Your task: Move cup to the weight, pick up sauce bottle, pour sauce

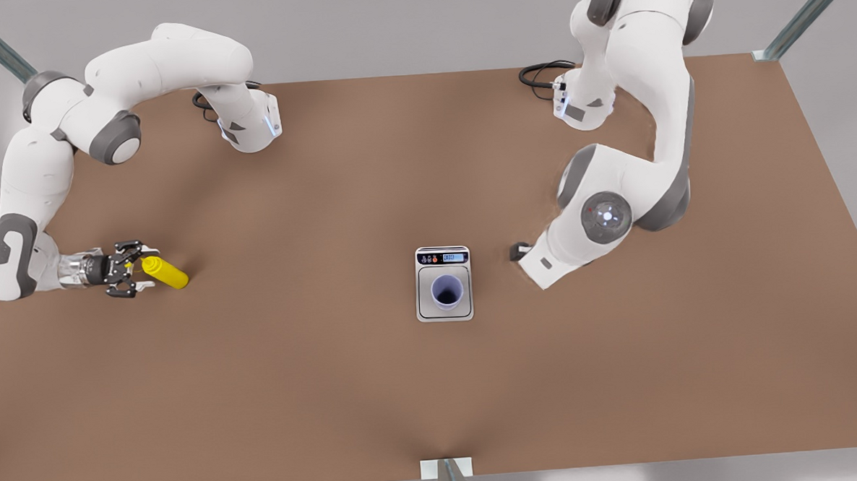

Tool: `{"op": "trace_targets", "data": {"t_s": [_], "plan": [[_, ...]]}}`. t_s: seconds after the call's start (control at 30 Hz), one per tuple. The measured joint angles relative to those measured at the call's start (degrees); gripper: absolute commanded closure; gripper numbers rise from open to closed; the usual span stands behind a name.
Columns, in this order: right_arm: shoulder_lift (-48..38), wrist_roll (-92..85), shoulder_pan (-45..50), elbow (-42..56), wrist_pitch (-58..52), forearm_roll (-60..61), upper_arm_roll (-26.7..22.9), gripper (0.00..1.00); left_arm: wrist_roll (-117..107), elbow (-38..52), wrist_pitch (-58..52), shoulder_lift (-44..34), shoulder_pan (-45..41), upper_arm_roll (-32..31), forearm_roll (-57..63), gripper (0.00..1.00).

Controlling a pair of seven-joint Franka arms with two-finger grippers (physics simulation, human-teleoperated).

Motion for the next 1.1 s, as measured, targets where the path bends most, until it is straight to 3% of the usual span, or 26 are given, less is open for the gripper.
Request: {"op": "trace_targets", "data": {"t_s": [0.1, 0.17, 0.23, 0.3, 0.43, 0.47, 0.57, 0.63, 0.7, 0.87, 1.1], "plan": [[0.0, 0.09, 0.0, 0.18, -0.09, -0.28, 0.96, 0.0, 16.35, 0.03, -4.77, -2.59, 1.49, 13.11, 0.11, 0.0], [0.36, -0.02, 0.02, 0.18, -0.18, -0.35, 1.91, 0.0, 15.9, 0.04, -9.03, -6.07, 1.32, 16.2, 0.38, 0.0], [0.27, -0.02, 0.01, 0.43, -0.79, -0.2, 2.82, 0.03, 14.93, -0.56, -11.81, -8.57, 0.67, 15.11, 2.1, 0.0], [0.26, -0.08, 0.01, 0.62, -2.36, -0.19, 3.59, 0.08, 12.98, -6.81, -9.45, -15.34, 9.29, 6.33, 3.26, 0.0], [0.26, -1.1, 0.04, 0.76, -2.51, -0.71, 4.57, 0.34, 12.74, -6.99, -8.94, -14.62, 8.93, 6.27, 4.28, 0.0], [0.26, -1.14, 0.08, 1.16, -2.33, -1.35, 4.64, 0.36, 12.77, -6.99, -9.02, -14.42, 8.89, 6.26, 4.4, 0.0], [0.26, -1.15, 0.09, 1.55, -1.49, -1.95, 5.39, 0.52, 12.9, -6.99, -9.02, -14.5, 8.88, 6.31, 4.62, 0.0], [0.26, -1.09, 0.1, 3.03, -0.62, -3.07, 5.86, 0.54, 12.86, -6.99, -9.02, -14.59, 8.9, 6.27, 4.67, 0.0], [0.26, -1.03, 0.09, 3.08, -0.57, -3.11, 5.96, 0.7, 12.85, -6.99, -8.94, -14.43, 8.91, 6.27, 4.71, 0.0], [-1.23, 0.52, 1.1, 5.19, -0.77, -2.9, 5.95, 0.73, 12.85, -6.99, -8.94, -14.35, 8.92, 6.27, 4.74, 0.0], [-11.47, 12.12, 8.8, 8.95, 2.58, -3.26, 5.74, 0.73, 12.87, -6.9, -8.4, -13.98, 8.98, 6.27, 4.77, 0.0]]}}
